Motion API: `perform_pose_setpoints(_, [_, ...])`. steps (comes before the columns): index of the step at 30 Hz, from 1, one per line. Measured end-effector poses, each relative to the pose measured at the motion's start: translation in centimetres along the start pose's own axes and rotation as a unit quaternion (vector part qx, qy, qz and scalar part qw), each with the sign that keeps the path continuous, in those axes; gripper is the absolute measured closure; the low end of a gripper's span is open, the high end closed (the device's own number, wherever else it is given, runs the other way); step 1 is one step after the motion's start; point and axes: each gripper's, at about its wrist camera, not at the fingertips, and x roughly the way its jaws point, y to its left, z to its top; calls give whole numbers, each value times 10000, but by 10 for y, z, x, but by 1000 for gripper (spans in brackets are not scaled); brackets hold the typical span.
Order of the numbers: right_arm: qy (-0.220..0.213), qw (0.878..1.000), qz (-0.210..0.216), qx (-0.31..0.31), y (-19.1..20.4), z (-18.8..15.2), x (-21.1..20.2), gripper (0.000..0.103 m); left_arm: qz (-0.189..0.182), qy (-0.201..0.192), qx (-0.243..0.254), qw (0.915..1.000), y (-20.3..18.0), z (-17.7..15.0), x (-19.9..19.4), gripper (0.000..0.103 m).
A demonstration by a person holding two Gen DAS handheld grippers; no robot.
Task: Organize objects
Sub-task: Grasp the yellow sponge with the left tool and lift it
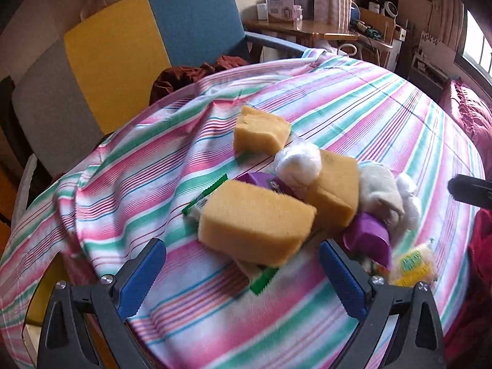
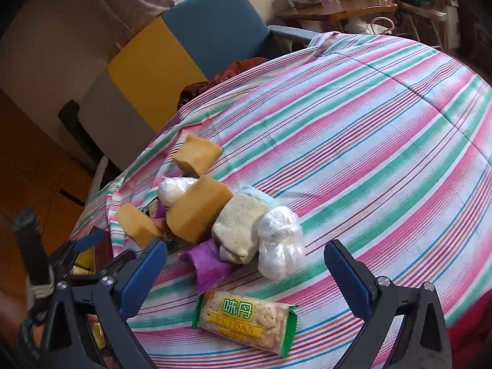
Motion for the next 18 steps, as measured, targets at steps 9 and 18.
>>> perform_pose_setpoints(9, [37,10000,-16,65,-5,1,-1,0,-573,-75,-351,9977,9,-3,5,37])
perform_pose_setpoints(18, [197,9980,325,-512,20,-6,5,4,-804,-607,-755,9920,9,-74,-81,37])
